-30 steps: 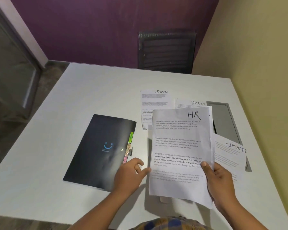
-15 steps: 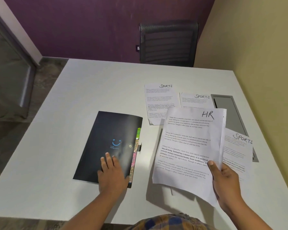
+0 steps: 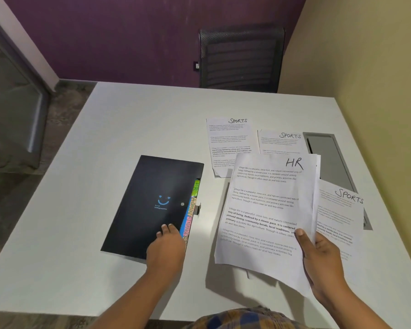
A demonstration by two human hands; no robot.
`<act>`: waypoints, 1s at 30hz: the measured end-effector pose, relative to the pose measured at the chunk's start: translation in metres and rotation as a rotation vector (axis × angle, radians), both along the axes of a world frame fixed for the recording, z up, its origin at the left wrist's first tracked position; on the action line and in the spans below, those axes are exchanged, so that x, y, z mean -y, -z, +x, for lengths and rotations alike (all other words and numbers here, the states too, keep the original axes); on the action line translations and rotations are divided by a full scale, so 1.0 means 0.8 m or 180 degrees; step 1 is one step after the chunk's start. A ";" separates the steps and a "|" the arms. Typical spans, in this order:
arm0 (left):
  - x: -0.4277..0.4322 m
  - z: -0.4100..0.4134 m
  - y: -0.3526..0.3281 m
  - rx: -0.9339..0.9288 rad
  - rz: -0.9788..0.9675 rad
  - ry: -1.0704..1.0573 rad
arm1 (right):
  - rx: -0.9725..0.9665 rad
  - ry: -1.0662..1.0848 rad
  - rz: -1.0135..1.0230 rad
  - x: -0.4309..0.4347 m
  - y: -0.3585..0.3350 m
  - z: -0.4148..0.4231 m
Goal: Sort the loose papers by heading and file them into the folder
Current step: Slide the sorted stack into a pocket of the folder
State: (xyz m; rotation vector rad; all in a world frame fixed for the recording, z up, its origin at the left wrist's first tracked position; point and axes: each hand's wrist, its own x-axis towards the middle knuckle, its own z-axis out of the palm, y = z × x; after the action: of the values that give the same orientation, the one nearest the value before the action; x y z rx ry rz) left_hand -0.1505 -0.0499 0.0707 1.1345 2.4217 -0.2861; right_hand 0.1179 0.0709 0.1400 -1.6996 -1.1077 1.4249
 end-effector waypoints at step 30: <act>0.010 0.006 -0.107 0.0821 0.1767 -0.0685 | 0.1322 -0.1624 0.1540 -0.049 -0.087 -0.123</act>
State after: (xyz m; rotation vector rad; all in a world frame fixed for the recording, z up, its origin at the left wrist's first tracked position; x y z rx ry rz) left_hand -0.1455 -0.0582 0.1563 1.0250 2.4171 0.5990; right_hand 0.0193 0.1102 0.2094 -1.4396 -2.0407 0.9603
